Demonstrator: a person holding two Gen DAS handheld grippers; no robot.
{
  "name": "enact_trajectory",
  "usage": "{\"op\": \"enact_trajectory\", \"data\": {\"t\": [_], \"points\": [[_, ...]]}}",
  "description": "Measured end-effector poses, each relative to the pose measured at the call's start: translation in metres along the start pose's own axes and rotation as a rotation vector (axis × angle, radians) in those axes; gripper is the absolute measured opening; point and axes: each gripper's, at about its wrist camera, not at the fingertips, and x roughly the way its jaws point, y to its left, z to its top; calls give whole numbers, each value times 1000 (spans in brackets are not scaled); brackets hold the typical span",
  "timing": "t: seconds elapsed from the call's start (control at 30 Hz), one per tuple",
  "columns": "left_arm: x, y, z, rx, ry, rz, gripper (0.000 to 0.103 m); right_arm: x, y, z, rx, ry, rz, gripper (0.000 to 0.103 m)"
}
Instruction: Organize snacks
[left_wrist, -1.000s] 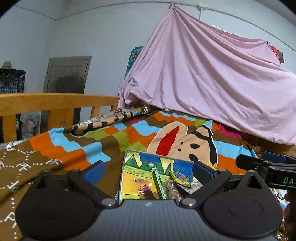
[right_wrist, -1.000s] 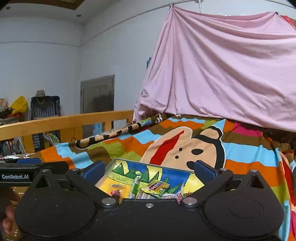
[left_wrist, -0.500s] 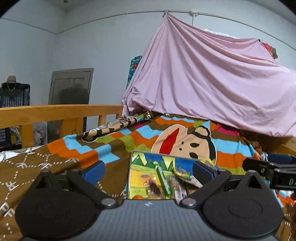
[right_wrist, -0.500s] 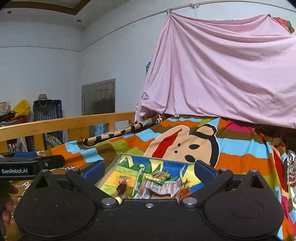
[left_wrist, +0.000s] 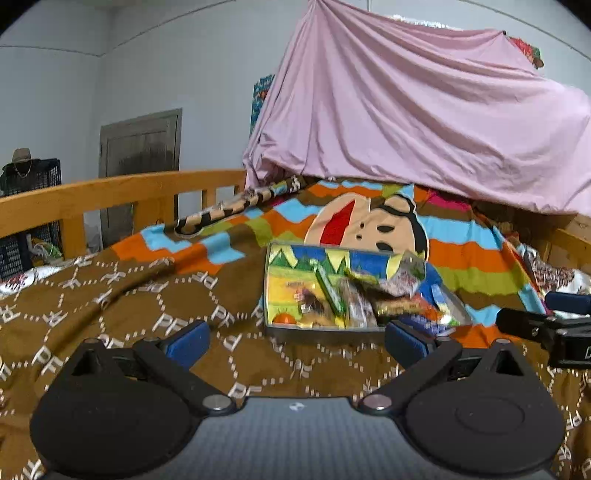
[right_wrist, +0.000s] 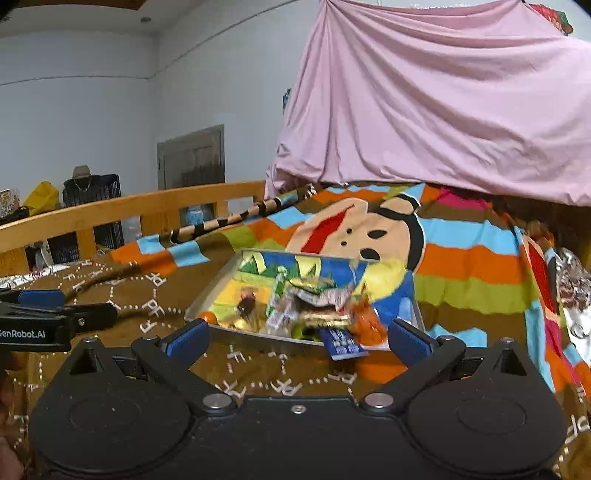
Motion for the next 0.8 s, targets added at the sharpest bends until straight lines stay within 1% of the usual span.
{"op": "enact_trajectory", "data": {"t": [0.23,0.4,0.8], "points": [[-9,-4,-12,21,64,6,103,-16,-1,-13,20,59,-29,102],[-12,-4,-15,15,90,22,103,-20,-2,-21,39,98,-42,102],[-7,-6,-21,29,143,24,103,-11,-1,-27,28,144,-39,102]]}}
